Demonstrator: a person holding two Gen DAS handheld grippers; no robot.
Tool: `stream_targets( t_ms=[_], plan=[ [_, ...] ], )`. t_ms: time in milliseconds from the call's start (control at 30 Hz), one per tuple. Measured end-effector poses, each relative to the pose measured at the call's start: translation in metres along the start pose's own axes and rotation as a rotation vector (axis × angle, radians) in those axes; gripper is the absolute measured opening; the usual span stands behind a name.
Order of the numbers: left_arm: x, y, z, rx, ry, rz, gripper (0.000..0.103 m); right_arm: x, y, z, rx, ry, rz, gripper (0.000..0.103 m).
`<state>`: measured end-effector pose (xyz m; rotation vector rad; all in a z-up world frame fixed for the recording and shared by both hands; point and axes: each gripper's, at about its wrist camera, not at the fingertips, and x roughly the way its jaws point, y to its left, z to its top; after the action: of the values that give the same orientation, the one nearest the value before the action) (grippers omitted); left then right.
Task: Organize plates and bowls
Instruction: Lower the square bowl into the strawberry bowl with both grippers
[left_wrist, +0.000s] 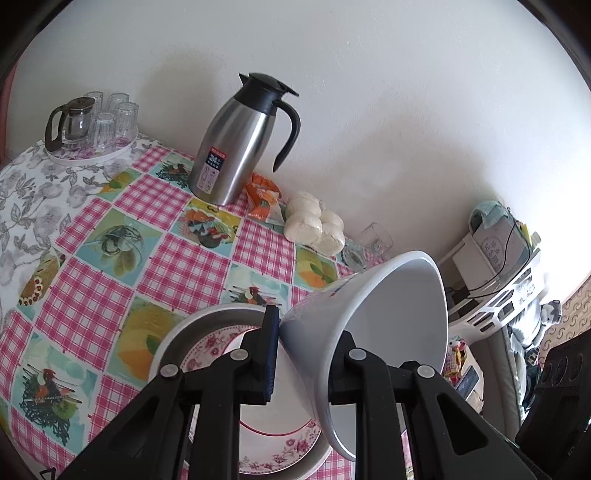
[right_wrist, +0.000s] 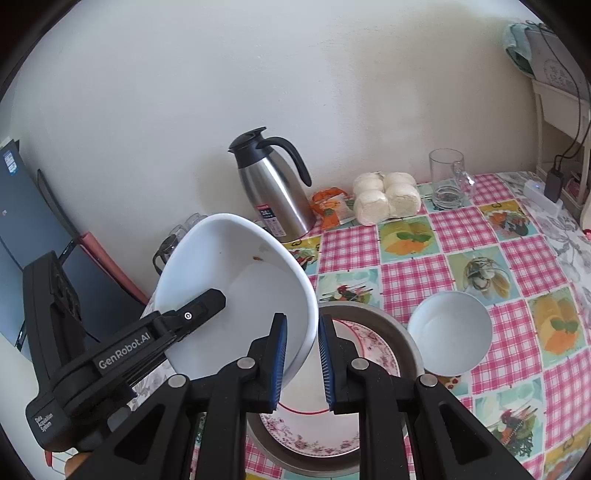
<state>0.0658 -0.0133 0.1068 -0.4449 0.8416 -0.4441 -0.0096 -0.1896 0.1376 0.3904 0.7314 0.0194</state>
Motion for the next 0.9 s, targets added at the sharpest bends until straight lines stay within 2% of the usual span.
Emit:
stream_targets(
  t_ms=[333, 900],
  plan=[
    [0.023, 0.009, -0.011, -0.015, 0.085, 0.049, 0.020, 0.023, -0.020, -0.010, 0.054, 0.113, -0.033, 0.019],
    [0.048, 0.029, -0.022, -0.065, 0.195, 0.080, 0.020, 0.050, -0.022, -0.018, 0.061, 0.212, -0.076, 0.020]
  ],
)
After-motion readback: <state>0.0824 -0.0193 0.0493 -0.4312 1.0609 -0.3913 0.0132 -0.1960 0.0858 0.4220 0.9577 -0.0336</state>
